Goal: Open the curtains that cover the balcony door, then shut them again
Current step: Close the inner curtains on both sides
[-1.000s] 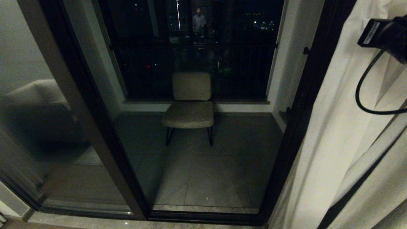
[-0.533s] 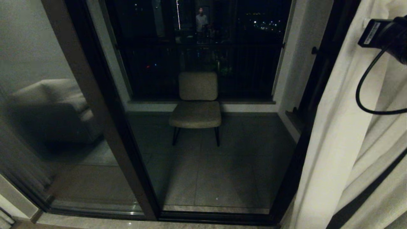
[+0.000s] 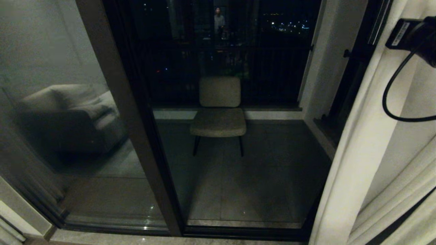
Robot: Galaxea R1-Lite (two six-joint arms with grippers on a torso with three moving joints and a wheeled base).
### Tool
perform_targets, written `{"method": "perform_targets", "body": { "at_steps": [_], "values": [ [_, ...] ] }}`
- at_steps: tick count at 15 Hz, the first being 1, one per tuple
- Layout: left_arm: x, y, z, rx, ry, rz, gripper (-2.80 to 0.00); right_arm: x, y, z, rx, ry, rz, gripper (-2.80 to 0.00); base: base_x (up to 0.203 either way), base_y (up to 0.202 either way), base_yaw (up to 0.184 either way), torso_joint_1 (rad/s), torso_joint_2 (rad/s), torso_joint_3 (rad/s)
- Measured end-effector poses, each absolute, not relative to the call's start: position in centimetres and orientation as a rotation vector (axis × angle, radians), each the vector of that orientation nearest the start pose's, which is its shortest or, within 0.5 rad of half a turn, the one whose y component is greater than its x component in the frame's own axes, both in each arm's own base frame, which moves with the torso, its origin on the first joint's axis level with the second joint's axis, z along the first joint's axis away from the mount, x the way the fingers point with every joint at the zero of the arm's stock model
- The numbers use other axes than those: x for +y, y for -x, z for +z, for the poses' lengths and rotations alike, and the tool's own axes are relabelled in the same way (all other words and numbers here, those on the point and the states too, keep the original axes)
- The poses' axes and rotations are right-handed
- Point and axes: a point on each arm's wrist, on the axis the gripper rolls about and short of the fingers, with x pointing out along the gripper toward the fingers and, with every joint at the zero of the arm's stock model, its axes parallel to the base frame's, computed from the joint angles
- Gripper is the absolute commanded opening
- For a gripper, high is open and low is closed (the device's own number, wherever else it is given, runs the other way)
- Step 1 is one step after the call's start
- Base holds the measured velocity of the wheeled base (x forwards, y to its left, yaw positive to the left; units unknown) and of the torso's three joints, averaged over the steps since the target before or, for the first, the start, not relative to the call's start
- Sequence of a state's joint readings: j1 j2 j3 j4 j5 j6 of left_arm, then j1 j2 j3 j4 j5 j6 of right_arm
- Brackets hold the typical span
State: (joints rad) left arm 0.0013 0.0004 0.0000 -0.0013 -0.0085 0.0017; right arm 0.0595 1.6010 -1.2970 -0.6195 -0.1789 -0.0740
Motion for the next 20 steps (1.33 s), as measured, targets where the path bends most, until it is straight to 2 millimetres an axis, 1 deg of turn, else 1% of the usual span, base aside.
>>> {"method": "perform_targets", "body": {
  "at_steps": [7, 20],
  "values": [
    [0.0, 2.3, 7.6, -0.001, -0.002, -0.008, -2.8, 1.7, -30.1, 35.1, -0.329, 0.032, -0.121, -2.8, 0.0, 0.187, 0.0, 0.003, 0.0, 0.002],
    [0.0, 2.3, 7.6, 0.0, 0.0, -0.006, -2.8, 2.4, -31.2, 34.4, -0.326, 0.029, -0.101, -2.8, 0.0, 0.193, 0.001, 0.003, 0.0, 0.001]
  ]
}}
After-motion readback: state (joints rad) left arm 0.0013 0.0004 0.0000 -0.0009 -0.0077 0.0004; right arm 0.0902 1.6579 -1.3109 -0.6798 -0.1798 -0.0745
